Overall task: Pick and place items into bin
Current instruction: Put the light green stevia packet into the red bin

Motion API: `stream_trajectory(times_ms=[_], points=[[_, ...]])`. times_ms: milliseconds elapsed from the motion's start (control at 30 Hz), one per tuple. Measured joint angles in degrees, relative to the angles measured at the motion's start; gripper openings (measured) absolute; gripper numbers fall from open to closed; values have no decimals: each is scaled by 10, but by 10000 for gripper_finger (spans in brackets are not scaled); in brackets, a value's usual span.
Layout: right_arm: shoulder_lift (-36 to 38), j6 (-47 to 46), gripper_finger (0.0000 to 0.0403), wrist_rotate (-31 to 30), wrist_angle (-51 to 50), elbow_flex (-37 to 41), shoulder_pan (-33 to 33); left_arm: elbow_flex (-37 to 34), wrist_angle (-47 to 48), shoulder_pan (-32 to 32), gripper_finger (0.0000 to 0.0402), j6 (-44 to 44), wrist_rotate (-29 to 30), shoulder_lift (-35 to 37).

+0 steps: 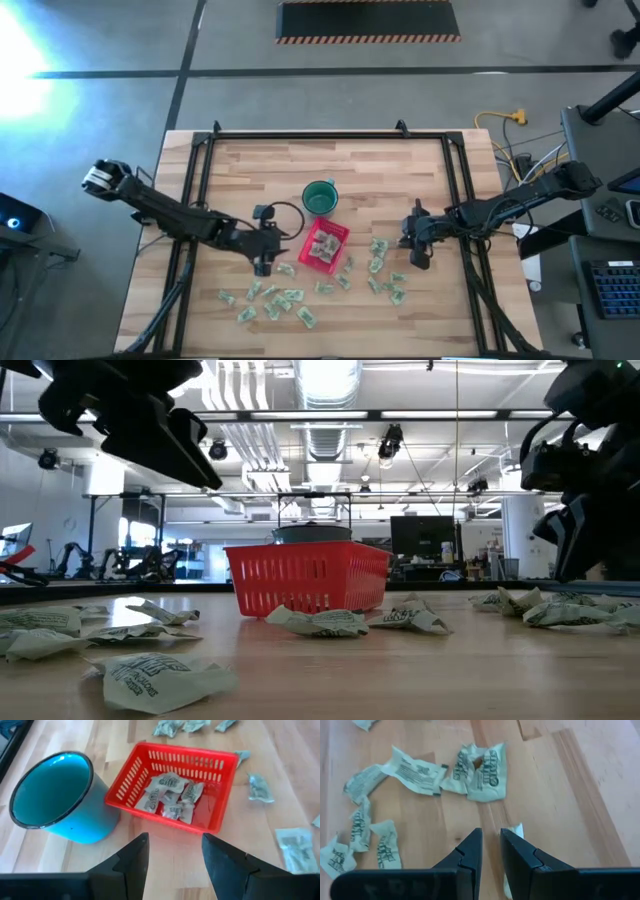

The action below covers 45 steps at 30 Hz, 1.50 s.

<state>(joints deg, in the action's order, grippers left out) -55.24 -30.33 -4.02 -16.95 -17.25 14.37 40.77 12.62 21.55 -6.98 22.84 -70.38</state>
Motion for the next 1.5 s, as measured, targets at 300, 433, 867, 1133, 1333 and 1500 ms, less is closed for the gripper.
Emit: stream_trajectory(times_ms=[300, 433, 867, 1133, 1333, 1500], points=[[0, 4, 61, -25, 21, 22, 0, -1, 0, 7, 167, -2, 0, 1], [0, 8, 61, -27, 28, 33, 0, -1, 0, 7, 166, -2, 0, 0], [0, 15, 138, -36, 61, 56, 0, -1, 0, 13, 166, -3, 0, -1], [0, 15, 141, -36, 56, 58, 0, -1, 0, 13, 166, -3, 0, -1], [0, 36, 67, -37, 55, 56, 0, -2, 0, 13, 166, -3, 0, -1], [0, 64, 14, -37, 56, 41, 0, -2, 0, 13, 166, -3, 0, -1]])
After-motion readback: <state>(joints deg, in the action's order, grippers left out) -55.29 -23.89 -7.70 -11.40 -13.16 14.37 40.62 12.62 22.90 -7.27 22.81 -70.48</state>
